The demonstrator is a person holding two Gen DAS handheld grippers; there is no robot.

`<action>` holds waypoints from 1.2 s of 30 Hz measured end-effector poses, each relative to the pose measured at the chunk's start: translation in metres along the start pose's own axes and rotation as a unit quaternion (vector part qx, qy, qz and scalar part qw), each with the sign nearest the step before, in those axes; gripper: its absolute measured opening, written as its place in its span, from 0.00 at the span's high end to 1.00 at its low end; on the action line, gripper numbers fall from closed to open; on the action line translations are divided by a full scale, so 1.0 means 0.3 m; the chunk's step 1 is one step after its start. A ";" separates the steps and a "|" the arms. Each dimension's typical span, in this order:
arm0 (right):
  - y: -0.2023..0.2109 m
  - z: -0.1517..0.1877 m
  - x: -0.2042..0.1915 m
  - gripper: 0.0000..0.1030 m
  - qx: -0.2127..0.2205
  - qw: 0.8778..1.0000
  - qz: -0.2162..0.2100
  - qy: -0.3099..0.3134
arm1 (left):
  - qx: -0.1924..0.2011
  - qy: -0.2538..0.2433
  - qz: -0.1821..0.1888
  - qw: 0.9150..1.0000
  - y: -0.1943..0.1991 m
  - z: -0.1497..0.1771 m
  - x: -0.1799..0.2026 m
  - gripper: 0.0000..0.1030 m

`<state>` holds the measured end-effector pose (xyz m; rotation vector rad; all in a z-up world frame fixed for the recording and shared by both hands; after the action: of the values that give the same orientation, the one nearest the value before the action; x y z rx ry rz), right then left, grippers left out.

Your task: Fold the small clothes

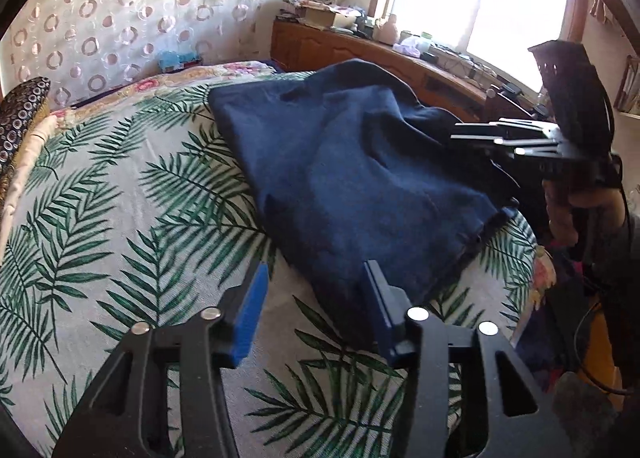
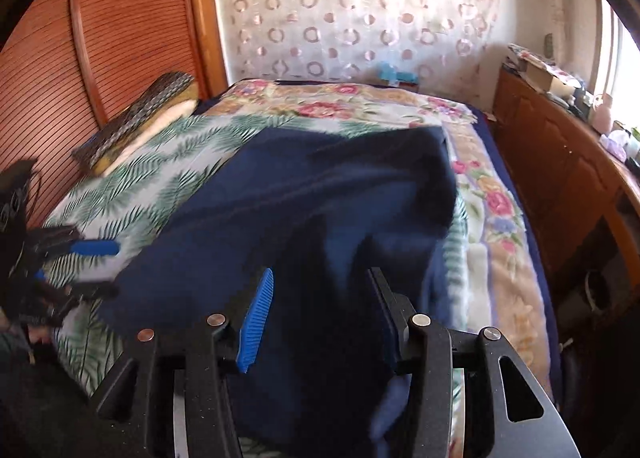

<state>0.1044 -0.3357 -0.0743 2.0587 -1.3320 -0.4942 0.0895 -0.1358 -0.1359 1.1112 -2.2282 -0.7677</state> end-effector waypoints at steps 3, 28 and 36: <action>0.001 0.038 -0.021 0.52 -0.007 1.000 -0.005 0.014 | -0.013 -0.001 0.017 1.000 -0.005 0.014 0.020 0.56; 0.104 0.219 -0.058 0.42 -0.038 0.998 0.000 0.048 | 0.057 -0.019 0.052 0.997 0.110 -0.221 0.120 0.93; 0.111 0.208 -0.001 0.42 -0.026 0.998 0.038 0.050 | 0.058 -0.008 0.050 0.997 0.118 -0.205 0.106 0.93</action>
<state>0.0437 -0.3639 -0.0974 1.9559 -1.3188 -0.3825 0.0955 -0.1599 -0.0623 1.0397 -2.3477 -0.6143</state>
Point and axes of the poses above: each gripper's, at about its wrist camera, not at the fingertips, and y roughly against the way its jaws point, x to its right, z to its underside, the point moved 5 cm from there along -y, roughly the way its jaws point, and after that the axes turned 3 degrees about z, right-handed, at the moved point
